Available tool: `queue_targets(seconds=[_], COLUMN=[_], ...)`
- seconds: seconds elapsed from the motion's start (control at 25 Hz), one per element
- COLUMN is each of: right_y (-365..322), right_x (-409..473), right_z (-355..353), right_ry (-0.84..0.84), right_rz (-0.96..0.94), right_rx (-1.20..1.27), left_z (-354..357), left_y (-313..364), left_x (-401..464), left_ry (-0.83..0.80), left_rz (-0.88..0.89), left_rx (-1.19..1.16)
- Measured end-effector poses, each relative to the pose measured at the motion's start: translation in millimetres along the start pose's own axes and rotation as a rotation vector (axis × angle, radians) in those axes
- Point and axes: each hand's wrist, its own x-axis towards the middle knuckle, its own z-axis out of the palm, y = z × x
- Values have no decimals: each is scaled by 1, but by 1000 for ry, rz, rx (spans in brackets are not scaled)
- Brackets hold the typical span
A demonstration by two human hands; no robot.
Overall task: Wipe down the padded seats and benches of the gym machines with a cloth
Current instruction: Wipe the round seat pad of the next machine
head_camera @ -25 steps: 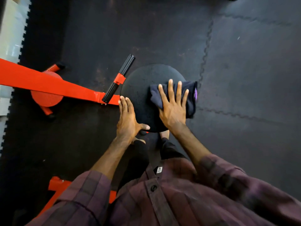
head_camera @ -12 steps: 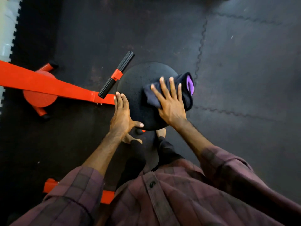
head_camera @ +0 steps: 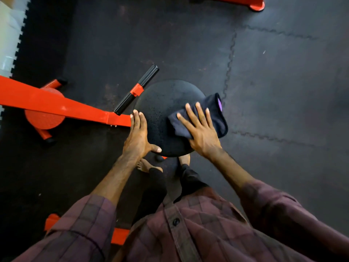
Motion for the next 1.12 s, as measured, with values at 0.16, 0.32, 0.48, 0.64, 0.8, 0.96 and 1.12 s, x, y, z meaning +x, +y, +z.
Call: queue_targets(seconds=[0.16, 0.32, 0.48, 0.64, 0.8, 0.96, 1.12], right_y=[15, -14, 6, 21, -13, 3, 1], right_x=[-11, 75, 8, 24, 81, 3, 59], right_z=[-5, -8, -2, -7, -8, 1, -2], right_ry=[-32, -5, -26, -33, -14, -50, 2], right_rz=[200, 360, -112, 232, 282, -62, 357], right_rx=[68, 60, -60, 61, 57, -60, 59], left_z=[-6, -13, -26, -45, -45, -7, 39], left_y=[-1, -4, -7, -9, -17, -3, 30], left_x=[9, 17, 26, 37, 37, -19, -38], left_ry=[-37, -55, -91, -64, 45, 125, 97], left_rz=[-7, 14, 70, 161, 46, -263, -532], left_rx=[67, 121, 213, 299, 328, -461, -678])
